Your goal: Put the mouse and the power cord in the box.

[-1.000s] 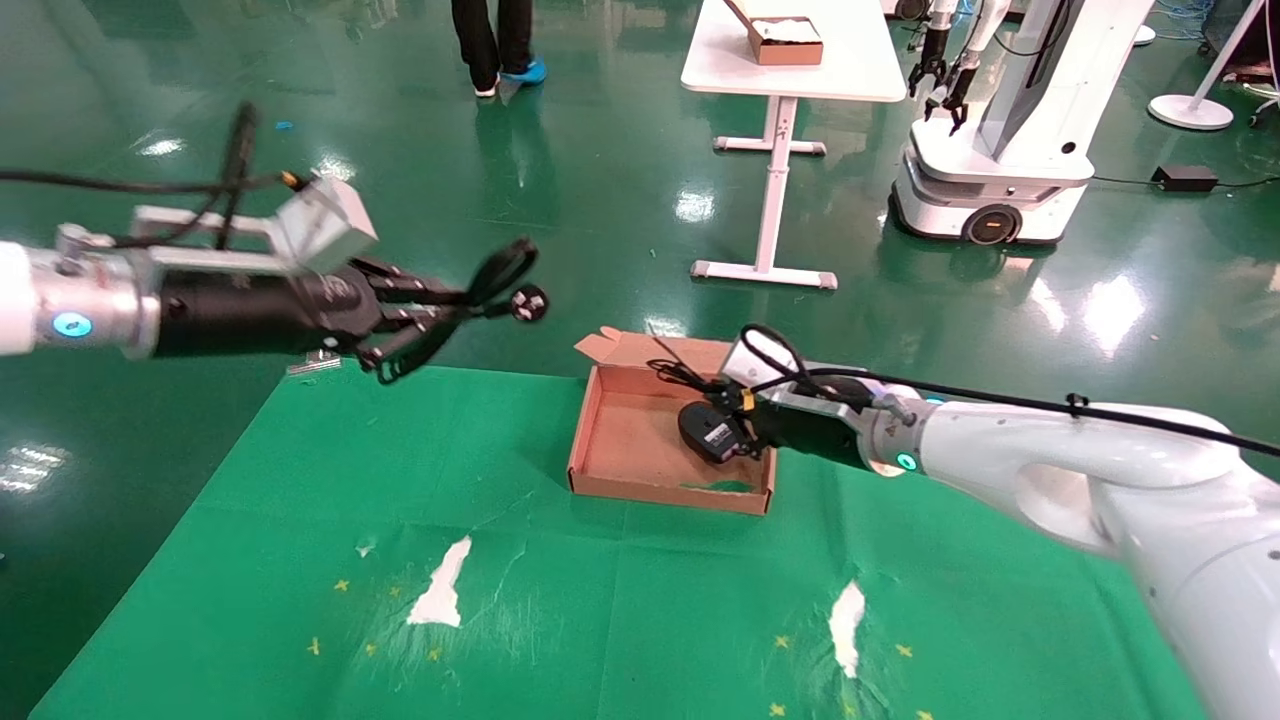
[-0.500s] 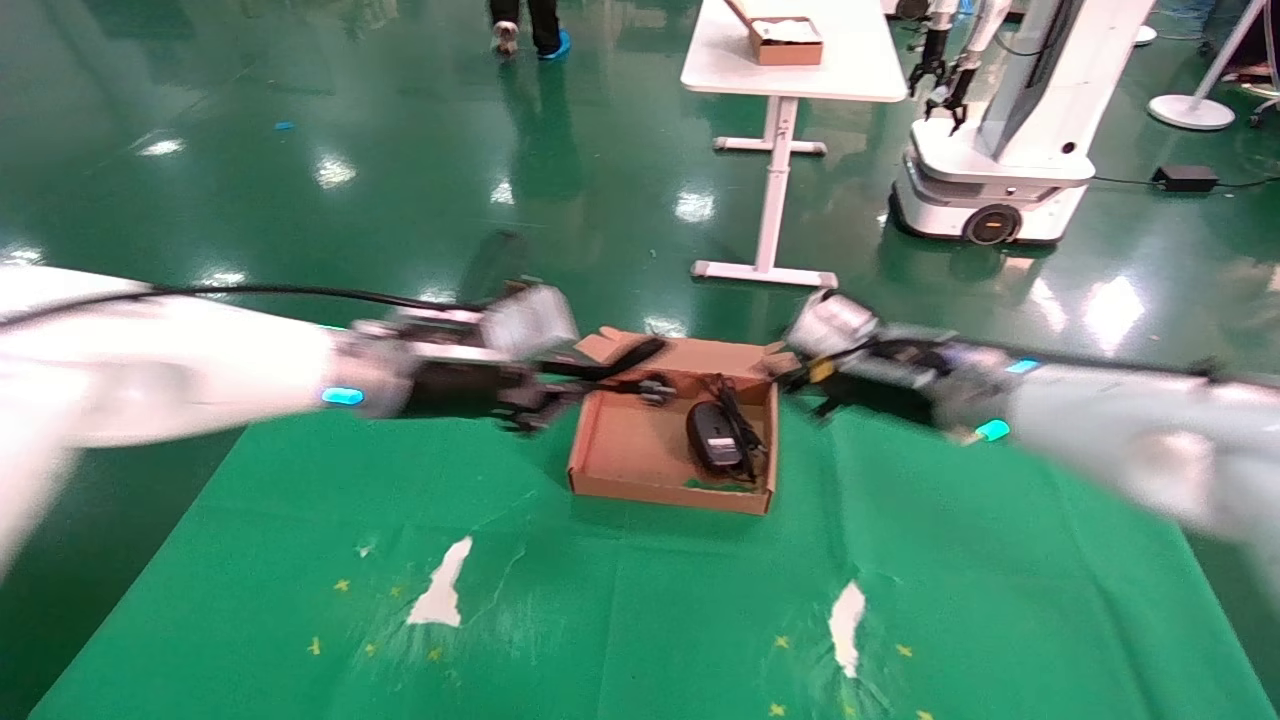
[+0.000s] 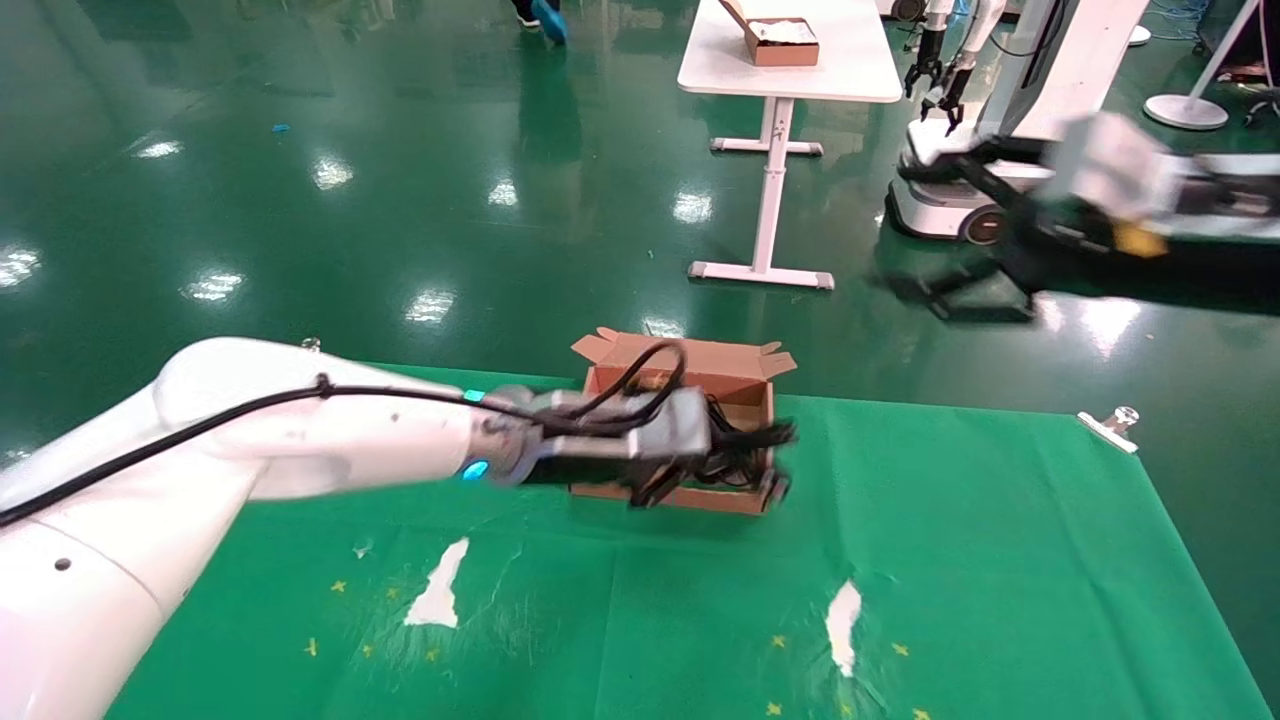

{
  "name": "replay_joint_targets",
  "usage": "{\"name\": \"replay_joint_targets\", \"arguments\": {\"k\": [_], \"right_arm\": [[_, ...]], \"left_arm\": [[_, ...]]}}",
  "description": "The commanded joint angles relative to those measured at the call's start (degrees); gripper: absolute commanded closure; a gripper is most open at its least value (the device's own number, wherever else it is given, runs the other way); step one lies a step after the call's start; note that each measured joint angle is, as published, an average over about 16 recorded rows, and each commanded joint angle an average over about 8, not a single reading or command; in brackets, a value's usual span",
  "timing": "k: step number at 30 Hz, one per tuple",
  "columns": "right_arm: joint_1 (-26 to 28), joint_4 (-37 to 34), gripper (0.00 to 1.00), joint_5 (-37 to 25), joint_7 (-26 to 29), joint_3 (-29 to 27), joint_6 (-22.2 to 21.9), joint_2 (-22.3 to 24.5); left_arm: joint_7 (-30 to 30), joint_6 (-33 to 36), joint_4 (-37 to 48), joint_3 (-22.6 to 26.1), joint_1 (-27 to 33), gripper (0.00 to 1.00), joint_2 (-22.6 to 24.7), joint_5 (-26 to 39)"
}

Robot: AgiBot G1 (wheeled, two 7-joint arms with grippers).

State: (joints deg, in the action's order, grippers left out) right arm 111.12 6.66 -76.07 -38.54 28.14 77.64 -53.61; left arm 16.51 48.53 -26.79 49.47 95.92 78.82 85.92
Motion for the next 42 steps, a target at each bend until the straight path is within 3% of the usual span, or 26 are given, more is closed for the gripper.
{"name": "replay_joint_targets", "arguments": {"k": [1,3,10,11,15,24,42], "right_arm": [[1.6,0.0,0.0,-0.3,1.2,0.4,5.6,2.3],[2.0,0.1,0.0,-0.7,2.1,0.6,6.8,3.2],[2.7,1.6,0.0,-1.5,4.3,1.3,10.7,4.9],[2.8,1.8,0.0,-1.6,4.4,1.3,11.3,5.1],[3.1,2.2,0.0,-1.6,4.7,1.3,13.0,5.6],[1.7,3.5,0.0,-0.8,5.6,1.0,11.1,5.5],[-13.5,22.2,0.0,9.5,18.5,-2.8,10.2,9.4]], "left_arm": [[-1.7,-2.0,-2.4,2.1,0.1,1.0,0.0,-0.7],[-3.3,-5.1,-3.8,4.8,0.5,0.94,0.1,-0.9],[-8.6,-13.2,-6.0,13.0,2.0,0.06,0.2,-0.3],[-9.1,-13.7,-6.3,13.7,2.1,0.0,0.2,-0.3],[-9.9,-14.6,-7.1,15.3,2.1,0.0,0.2,-0.5],[-10.2,-12.0,-8.3,12.4,0.6,0.0,-1.7,-2.3],[-15.4,3.1,-20.2,-1.7,-10.2,0.0,-14.7,-15.2]]}}
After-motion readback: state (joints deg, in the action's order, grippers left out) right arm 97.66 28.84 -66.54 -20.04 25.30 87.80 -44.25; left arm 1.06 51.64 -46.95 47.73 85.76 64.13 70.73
